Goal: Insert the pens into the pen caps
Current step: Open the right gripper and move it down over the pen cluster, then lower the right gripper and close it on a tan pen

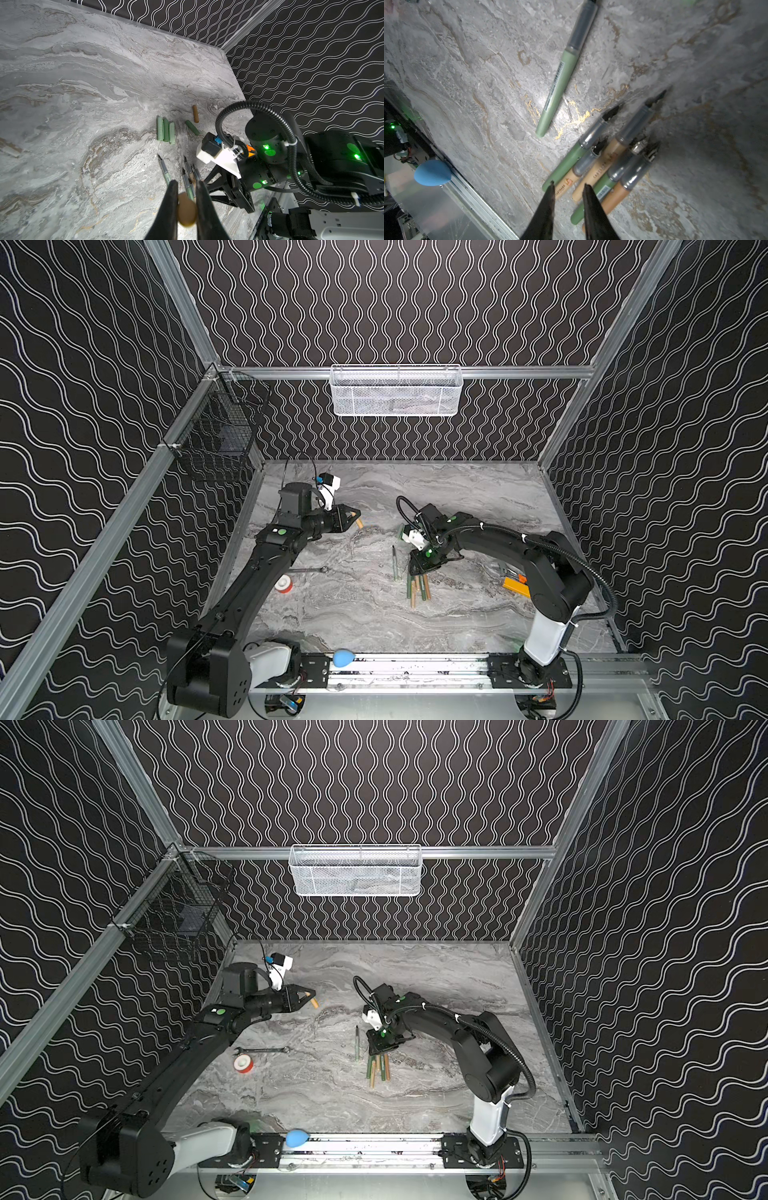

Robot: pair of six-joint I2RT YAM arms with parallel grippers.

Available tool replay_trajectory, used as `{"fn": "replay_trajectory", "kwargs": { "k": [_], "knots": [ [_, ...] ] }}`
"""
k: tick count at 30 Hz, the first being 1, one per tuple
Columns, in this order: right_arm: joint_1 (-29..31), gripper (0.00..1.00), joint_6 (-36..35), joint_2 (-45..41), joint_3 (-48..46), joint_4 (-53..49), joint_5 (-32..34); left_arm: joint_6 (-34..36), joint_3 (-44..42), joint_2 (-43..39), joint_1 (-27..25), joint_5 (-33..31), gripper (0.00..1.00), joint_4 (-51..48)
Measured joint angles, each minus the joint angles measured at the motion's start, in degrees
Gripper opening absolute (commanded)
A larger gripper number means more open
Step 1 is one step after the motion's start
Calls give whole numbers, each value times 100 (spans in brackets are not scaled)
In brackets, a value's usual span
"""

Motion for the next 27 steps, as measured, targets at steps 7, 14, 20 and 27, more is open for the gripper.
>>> {"fn": "replay_trajectory", "kwargs": {
  "k": [7,14,20,27],
  "knots": [
    [173,28,-9,-155,-330,-74,-125,0,11,72,4,15,12,20],
    [404,29,-20,-105,-382,-116,-98,0,74,140,11,85,12,13],
    [610,30,2,-9,-415,-142,81,2,133,157,17,127,12,-13],
    [820,31,149,28,-461,-177,358,24,256,192,22,166,12,-114]
  ]
}}
